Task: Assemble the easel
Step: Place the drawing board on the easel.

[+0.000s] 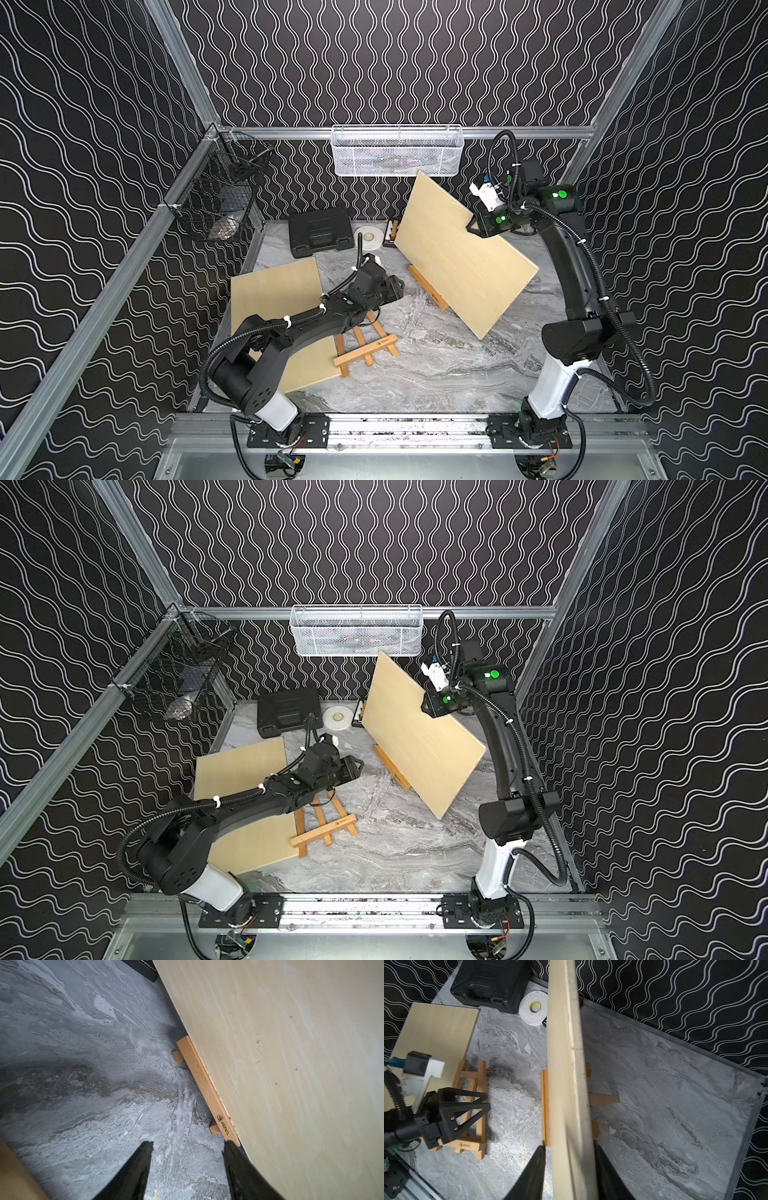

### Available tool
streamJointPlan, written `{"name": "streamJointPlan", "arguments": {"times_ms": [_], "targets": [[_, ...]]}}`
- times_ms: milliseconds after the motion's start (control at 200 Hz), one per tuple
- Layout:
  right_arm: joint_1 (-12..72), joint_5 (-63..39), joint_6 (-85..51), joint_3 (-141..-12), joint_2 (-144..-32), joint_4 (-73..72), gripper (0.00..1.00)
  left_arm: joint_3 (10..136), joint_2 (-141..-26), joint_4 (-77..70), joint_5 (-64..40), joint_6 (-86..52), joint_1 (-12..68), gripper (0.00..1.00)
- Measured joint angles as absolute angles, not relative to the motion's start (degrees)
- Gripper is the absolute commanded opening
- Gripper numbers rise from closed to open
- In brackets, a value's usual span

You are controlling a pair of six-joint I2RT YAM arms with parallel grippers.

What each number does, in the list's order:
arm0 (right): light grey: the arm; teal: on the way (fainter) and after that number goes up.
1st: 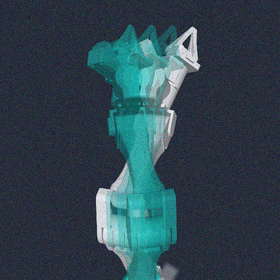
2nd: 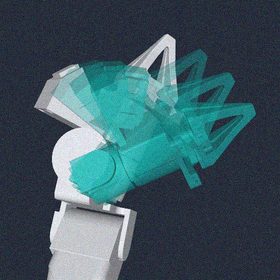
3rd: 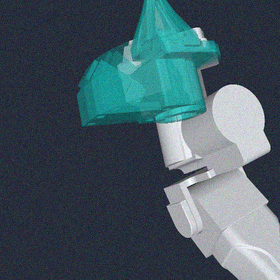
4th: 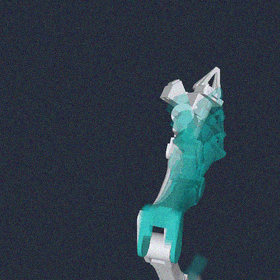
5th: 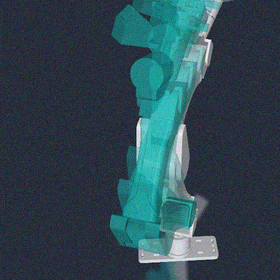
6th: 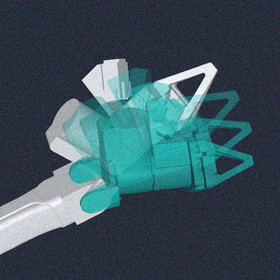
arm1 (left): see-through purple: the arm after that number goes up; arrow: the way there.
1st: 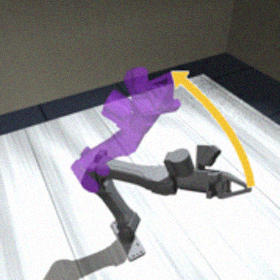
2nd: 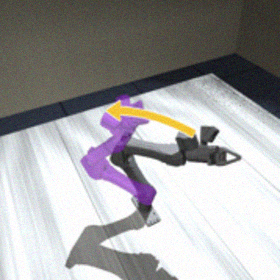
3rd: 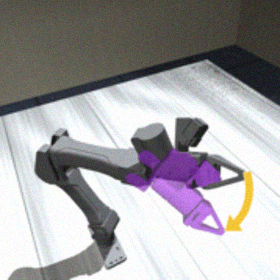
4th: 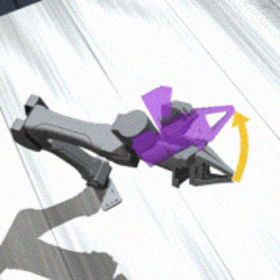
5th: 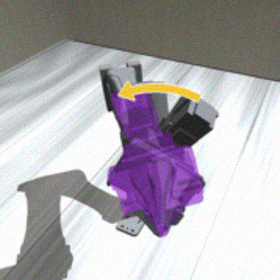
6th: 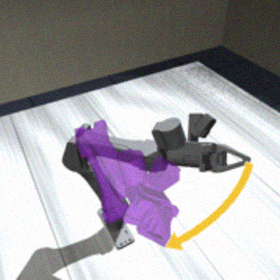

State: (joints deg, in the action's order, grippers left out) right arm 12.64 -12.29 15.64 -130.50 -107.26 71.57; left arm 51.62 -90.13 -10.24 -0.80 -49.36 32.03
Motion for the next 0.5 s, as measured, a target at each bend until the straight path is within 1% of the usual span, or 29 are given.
{"name": "streamJointPlan", "arguments": {"times_ms": [140, 350, 500], "targets": [[12.64, -9.93, 15.62, -128.99, -106.37, 70.35, 0.58, 51.48, -89.19, -9.69, -0.21, -48.82, 31.97, 0.60], [12.64, -6.31, 15.40, -126.80, -104.97, 68.29, 0.64, 51.48, -87.88, -8.45, 0.82, -47.81, 31.94, 0.61], [12.73, -4.29, 14.35, -127.37, -104.40, 67.00, 0.71, 51.48, -87.07, -7.77, 1.43, -46.78, 31.94, 0.62]]}}
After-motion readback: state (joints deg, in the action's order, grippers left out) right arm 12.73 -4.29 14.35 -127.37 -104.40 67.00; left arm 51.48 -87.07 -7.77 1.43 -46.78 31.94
